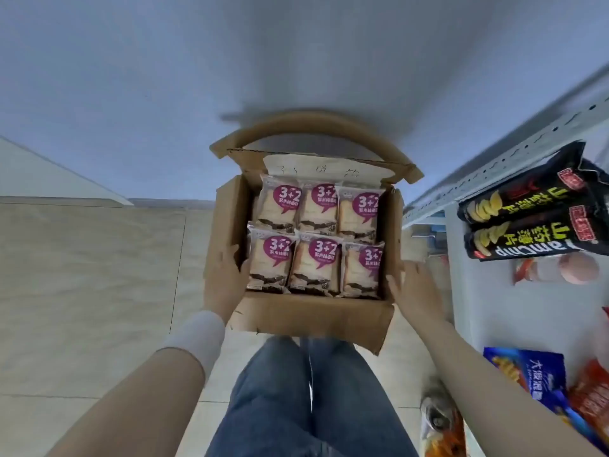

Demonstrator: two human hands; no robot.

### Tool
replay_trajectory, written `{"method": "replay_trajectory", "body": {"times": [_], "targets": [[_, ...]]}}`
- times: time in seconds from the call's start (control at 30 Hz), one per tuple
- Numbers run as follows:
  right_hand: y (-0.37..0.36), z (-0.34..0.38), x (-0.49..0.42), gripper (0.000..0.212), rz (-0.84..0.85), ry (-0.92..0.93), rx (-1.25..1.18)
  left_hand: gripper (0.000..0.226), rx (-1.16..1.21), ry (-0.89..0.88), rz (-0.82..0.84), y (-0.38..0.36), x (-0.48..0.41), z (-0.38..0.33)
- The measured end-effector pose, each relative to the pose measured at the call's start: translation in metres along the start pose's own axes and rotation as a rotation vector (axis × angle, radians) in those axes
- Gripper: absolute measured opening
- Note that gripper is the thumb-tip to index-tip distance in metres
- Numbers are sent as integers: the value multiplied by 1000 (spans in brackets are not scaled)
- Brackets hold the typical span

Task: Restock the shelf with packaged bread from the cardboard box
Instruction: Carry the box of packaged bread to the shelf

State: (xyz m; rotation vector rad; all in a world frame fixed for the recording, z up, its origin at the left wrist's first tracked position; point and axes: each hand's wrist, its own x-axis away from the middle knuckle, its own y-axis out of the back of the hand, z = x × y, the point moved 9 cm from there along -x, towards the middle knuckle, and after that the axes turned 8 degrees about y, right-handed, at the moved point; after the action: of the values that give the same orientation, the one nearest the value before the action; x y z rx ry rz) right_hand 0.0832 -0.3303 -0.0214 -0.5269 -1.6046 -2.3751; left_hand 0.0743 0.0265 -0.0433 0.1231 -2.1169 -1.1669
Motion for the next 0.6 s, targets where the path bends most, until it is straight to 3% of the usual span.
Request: {"method": "replay_trajectory", "body": {"times": [0.1, 0.27, 0.37, 0.6], "targets": [[0, -30, -34, 49, -37, -170, -180, 50, 175, 157, -83, 14, -39, 21], [-38, -41, -70, 52, 117, -273, -345, 51, 229, 273, 76, -11, -91, 37], [-50, -47, -75, 50, 97, -330, -434, 47, 269, 270, 132, -24, -104, 39], [-59, -61, -81, 35, 105, -348, -382, 33, 206, 250, 94, -31, -109, 42]]}}
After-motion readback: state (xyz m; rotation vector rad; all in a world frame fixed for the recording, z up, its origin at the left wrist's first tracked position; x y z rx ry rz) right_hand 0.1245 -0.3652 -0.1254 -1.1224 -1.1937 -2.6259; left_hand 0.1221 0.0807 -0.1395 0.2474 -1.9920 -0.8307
